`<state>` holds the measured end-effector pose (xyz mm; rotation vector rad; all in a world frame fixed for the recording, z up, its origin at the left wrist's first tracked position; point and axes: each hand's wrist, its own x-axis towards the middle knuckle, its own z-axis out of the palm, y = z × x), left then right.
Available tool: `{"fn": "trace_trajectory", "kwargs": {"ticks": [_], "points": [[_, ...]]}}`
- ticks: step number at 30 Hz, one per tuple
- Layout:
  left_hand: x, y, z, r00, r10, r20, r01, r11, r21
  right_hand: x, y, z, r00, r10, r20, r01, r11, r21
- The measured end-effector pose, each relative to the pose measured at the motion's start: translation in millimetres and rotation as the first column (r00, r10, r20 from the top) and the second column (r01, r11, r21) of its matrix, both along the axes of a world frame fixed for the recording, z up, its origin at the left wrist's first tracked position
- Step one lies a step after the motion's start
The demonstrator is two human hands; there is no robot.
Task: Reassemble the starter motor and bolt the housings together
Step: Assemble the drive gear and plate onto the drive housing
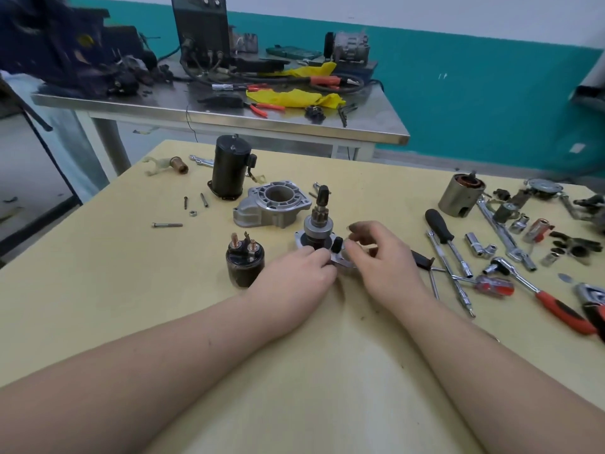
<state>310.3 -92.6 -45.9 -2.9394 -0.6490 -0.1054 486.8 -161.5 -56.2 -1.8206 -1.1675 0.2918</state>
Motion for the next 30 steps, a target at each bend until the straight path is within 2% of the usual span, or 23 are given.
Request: {"fn": "trace_trajectory", "kwargs": {"ticks": [3, 5, 6, 8, 9, 11, 13, 14, 16, 18, 20, 23, 26, 28, 30], "points": [[-7, -4, 6, 0.997, -0.012, 0.072, 0.014, 1.000, -0.026, 0, 3, -1, 1.000, 0.019, 0.025, -0.018, 0.999, -0.046], [-20, -5, 15, 0.961, -0.038, 0.274, 0.067, 0.993, -0.098, 2, 1, 0, 0.999, 0.041, 0.020, -0.040, 0.997, -0.069], [-28, -3, 19, 0.895, -0.071, 0.440, 0.116, 0.990, -0.076, 3, 0, 1, 0.998, 0.058, 0.013, -0.057, 0.995, -0.077], [-52, 5, 27, 0.684, -0.140, 0.716, 0.103, 0.990, 0.096, 2, -4, 4, 0.996, 0.087, -0.005, -0.087, 0.993, -0.075], [-68, 13, 29, 0.603, -0.139, 0.786, 0.043, 0.989, 0.142, 1, -6, 5, 0.996, 0.092, -0.009, -0.092, 0.994, -0.057], [-103, 37, 28, 0.539, -0.033, 0.841, -0.111, 0.988, 0.110, -2, -8, 7, 0.997, 0.078, 0.008, -0.078, 0.997, 0.010], [-138, 67, 20, 0.549, 0.245, 0.799, -0.329, 0.942, -0.063, -9, -8, 8, 0.996, 0.048, 0.079, -0.054, 0.995, 0.084], [-151, 80, 13, 0.556, 0.423, 0.716, -0.452, 0.876, -0.166, -12, -8, 8, 0.992, 0.034, 0.122, -0.047, 0.993, 0.106], [-163, 101, 0, 0.599, 0.678, 0.427, -0.616, 0.730, -0.296, -16, -4, 5, 0.983, 0.021, 0.181, -0.039, 0.994, 0.100], [-160, 112, -13, 0.681, 0.716, 0.157, -0.628, 0.680, -0.377, -16, 4, 5, 0.983, 0.047, 0.180, -0.053, 0.998, 0.030], [-151, 122, -17, 0.707, 0.707, 0.040, -0.627, 0.651, -0.427, -14, 13, 7, 0.989, 0.079, 0.127, -0.073, 0.996, -0.050], [-141, 134, -15, 0.704, 0.710, -0.022, -0.664, 0.647, -0.376, -14, 20, 7, 0.988, 0.150, 0.047, -0.142, 0.981, -0.135], [-135, 132, -14, 0.721, 0.691, -0.049, -0.662, 0.667, -0.343, -12, 22, 5, 0.980, 0.200, 0.007, -0.197, 0.970, -0.145], [-132, 126, -10, 0.718, 0.696, 0.035, -0.636, 0.675, -0.374, -9, 24, 6, 0.988, 0.155, -0.009, -0.155, 0.980, -0.126], [-135, 113, -2, 0.700, 0.664, 0.263, -0.499, 0.718, -0.486, -6, 27, 7, 0.993, 0.109, -0.054, -0.114, 0.989, -0.097]]}}
